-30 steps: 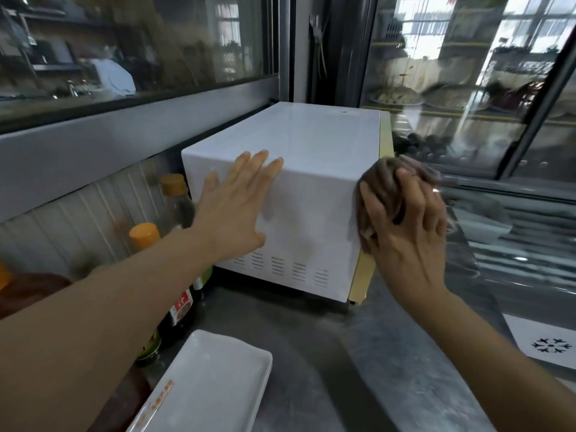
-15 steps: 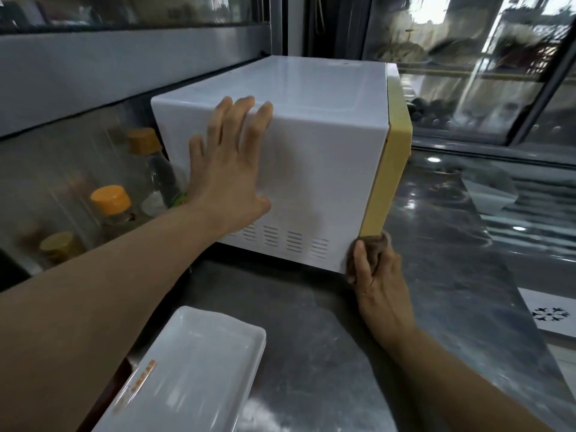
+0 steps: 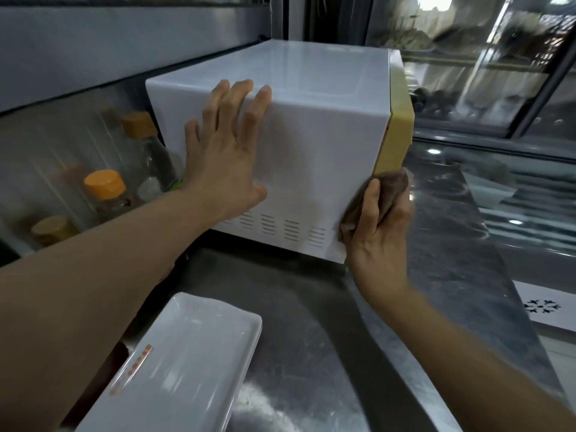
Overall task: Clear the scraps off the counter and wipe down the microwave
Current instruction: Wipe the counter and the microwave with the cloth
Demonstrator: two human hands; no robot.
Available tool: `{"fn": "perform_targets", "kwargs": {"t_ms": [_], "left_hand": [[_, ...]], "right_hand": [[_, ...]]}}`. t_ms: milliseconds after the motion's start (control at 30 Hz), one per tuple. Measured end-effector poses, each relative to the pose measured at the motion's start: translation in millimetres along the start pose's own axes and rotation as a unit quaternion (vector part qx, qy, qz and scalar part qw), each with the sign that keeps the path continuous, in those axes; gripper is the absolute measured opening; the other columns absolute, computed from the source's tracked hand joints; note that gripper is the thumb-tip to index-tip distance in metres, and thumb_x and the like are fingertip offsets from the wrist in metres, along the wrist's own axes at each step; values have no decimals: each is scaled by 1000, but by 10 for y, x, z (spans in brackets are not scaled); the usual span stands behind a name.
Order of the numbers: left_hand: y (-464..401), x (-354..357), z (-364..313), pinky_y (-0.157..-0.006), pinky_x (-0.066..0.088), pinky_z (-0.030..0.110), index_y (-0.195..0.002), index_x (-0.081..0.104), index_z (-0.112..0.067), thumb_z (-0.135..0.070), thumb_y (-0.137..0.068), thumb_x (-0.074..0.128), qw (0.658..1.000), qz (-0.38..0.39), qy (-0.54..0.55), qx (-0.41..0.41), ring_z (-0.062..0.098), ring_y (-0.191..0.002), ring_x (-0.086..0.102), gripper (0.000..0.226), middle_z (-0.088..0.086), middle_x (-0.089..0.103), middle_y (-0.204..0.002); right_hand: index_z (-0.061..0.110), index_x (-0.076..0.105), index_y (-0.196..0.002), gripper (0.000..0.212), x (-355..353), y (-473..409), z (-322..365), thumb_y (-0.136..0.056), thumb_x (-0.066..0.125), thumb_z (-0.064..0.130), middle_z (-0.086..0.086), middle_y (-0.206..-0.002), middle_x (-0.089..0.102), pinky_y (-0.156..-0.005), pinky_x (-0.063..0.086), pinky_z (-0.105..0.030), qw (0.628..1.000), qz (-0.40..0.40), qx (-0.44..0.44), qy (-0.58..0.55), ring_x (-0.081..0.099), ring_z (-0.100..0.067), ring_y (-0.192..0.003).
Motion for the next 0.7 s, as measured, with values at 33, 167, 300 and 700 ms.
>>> {"fn": "perform_targets", "kwargs": {"t_ms": [33,167,300,700], "left_hand": [[-5,-3,5,-107,22,55,-142,-5,-34,-33,-56,81,1000,1,0,0,30,-144,-1,121,6,3,-154],[1,-63,-14,-107,21,56,-143,-2,-33,-32,-58,80,1000,16,-1,-1,29,-144,-1,119,5,4,-155],[6,-212,33,-106,23,59,-147,7,-28,-29,-61,79,999,32,4,15,28,-144,5,113,3,9,-156],[-43,-353,466,-113,6,56,-149,2,-26,-23,-72,74,993,94,-61,-28,28,-145,6,105,11,6,-157]], "right_hand": [[20,-8,-141,84,55,137,-31,-89,57,14,-23,-146,0,-109,23,-42,999,30,-5,9,17,-46,-134],[29,3,-144,78,50,470,-121,-91,58,14,-31,-144,19,-98,45,-50,988,153,15,6,39,-47,-125],[11,21,-138,63,-160,390,-72,-88,60,8,-23,-140,29,-91,48,-55,990,138,-3,6,48,-50,-115],[14,39,-139,65,0,236,-100,-76,54,18,-6,-146,41,-114,5,-42,895,174,-330,245,34,-26,-137]]}}
Point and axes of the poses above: each hand's wrist, its own y-axis away from the middle knuckle, its own x-axis out of the palm, z = x × y, the point moved 2 cm from there along -y, towards the middle knuckle
